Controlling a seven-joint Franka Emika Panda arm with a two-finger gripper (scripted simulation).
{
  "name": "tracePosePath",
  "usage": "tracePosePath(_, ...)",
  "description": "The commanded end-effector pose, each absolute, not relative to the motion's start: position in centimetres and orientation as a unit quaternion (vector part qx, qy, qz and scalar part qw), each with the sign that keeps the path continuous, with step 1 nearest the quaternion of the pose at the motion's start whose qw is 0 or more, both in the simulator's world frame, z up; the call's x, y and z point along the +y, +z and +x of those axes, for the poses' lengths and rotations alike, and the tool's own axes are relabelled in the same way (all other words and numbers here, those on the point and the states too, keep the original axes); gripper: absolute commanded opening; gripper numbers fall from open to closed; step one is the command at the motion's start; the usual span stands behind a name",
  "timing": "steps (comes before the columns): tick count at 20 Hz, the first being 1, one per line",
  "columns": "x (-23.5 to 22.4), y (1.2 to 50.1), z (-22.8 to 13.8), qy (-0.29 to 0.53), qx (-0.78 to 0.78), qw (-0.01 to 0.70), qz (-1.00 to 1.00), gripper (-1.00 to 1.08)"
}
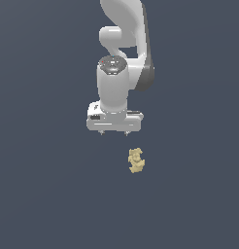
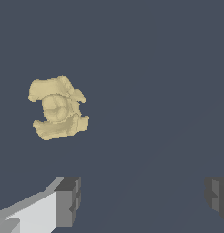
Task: Pick up the object and move it to a goal position.
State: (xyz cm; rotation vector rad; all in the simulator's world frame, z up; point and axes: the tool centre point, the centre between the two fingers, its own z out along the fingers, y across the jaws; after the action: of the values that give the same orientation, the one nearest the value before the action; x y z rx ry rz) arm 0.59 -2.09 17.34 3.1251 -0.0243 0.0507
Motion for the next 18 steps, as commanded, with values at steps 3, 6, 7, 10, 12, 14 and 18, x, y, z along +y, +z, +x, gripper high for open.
tracePosePath(3,-2.07,17.30,0.57,0.016,-0.006,0.009,1.000,1.00)
tracePosePath(6,-2.00,17.08,0.52,0.014,0.004,0.016,1.000,1.00)
tracePosePath(7,-1.97,16.97,0.50,0.014,0.008,0.018,1.000,1.00)
tracePosePath(10,-1.88,16.78,0.48,0.012,0.016,0.024,1.000,1.00)
tracePosePath(12,-1.84,16.76,0.49,0.012,0.017,0.024,0.999,1.00)
tracePosePath(14,-1.91,16.82,0.45,0.012,0.015,0.023,1.000,1.00)
tracePosePath(18,-1.70,16.69,0.65,0.012,0.017,0.023,1.000,1.00)
